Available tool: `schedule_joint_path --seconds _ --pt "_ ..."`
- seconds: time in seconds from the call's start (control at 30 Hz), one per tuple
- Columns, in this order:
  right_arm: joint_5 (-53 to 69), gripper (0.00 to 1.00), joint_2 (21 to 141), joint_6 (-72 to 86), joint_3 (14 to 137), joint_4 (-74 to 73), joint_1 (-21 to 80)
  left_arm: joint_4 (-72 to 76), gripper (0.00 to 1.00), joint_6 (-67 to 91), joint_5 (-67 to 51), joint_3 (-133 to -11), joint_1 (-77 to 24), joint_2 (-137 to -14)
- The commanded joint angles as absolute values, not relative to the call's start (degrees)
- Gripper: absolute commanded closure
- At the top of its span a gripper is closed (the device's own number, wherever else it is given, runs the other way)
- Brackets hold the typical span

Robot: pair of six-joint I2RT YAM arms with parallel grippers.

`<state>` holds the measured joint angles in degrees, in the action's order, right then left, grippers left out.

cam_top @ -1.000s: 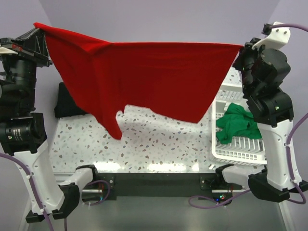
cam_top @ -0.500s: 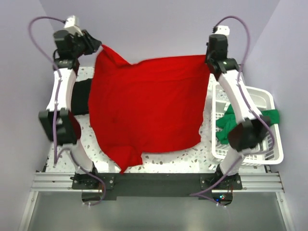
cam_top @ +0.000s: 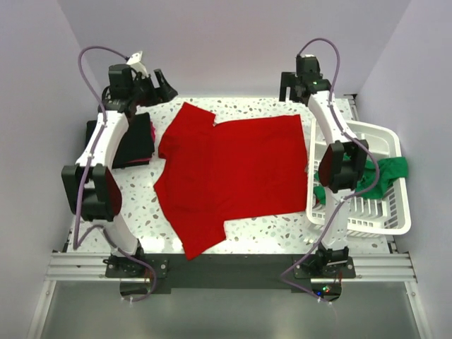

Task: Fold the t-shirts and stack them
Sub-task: Flatten the tshirt out

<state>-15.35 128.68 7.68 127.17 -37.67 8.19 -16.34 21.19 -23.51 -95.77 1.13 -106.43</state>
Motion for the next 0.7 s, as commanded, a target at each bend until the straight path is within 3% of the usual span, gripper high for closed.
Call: schedule_joint_path --seconds 0.0,0.33,0.67 --pt "-10.1 0.01 118.7 7.4 123.1 -35.1 10.1 -17.7 0.13 19.9 -19.4 -90.1 -3.3 -98.4" --pt "-4.9 0.01 109.0 9.3 108.3 -36.1 17.8 -25.1 0.13 23.5 -15.9 -75.6 -9.2 -95.2" --pt "1.6 0.01 101.1 18.9 83.0 -32.3 20.8 -25.3 0.12 23.5 -12.9 -70.7 -9.7 -97.2"
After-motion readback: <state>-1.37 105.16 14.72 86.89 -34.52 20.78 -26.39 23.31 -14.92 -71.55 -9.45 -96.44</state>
